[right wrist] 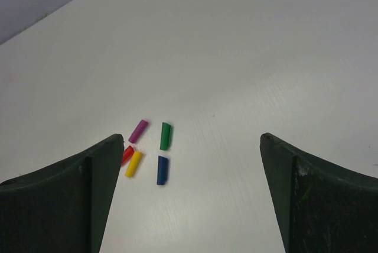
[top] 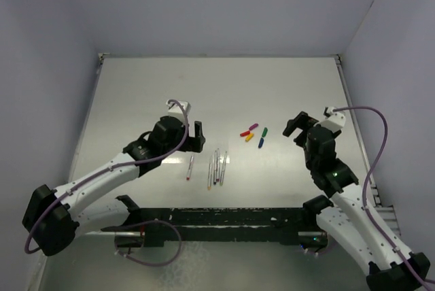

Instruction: Insert the pens into the pen caps

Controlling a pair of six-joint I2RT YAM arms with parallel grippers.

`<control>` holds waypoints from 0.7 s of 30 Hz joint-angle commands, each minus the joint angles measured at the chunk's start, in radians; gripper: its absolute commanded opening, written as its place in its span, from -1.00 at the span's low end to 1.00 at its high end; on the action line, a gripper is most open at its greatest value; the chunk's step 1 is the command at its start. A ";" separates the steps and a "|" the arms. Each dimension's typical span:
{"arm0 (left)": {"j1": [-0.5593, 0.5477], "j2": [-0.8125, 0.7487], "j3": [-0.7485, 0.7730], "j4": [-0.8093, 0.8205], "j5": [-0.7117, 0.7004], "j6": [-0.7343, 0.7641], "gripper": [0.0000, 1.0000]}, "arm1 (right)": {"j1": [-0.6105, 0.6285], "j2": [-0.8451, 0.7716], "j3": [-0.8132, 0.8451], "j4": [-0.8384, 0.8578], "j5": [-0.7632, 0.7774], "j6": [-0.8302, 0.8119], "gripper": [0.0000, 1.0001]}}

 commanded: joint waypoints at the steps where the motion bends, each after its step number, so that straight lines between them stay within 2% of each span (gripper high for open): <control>1: -0.012 -0.001 -0.005 -0.008 -0.076 -0.049 0.98 | -0.003 0.020 0.042 0.004 0.047 -0.009 0.99; 4: -0.013 -0.023 0.004 -0.051 -0.105 -0.035 0.98 | -0.003 0.036 0.055 -0.018 0.024 -0.041 0.99; 8: -0.012 0.023 0.089 -0.215 -0.170 -0.081 0.98 | -0.003 0.053 0.055 -0.009 0.004 -0.045 0.99; 16: -0.013 0.115 0.130 -0.342 -0.097 -0.167 0.98 | -0.003 0.082 0.042 -0.009 0.045 -0.021 0.99; 21: -0.013 0.187 0.170 -0.412 -0.033 -0.129 0.94 | -0.002 0.014 -0.012 0.034 0.099 0.003 0.99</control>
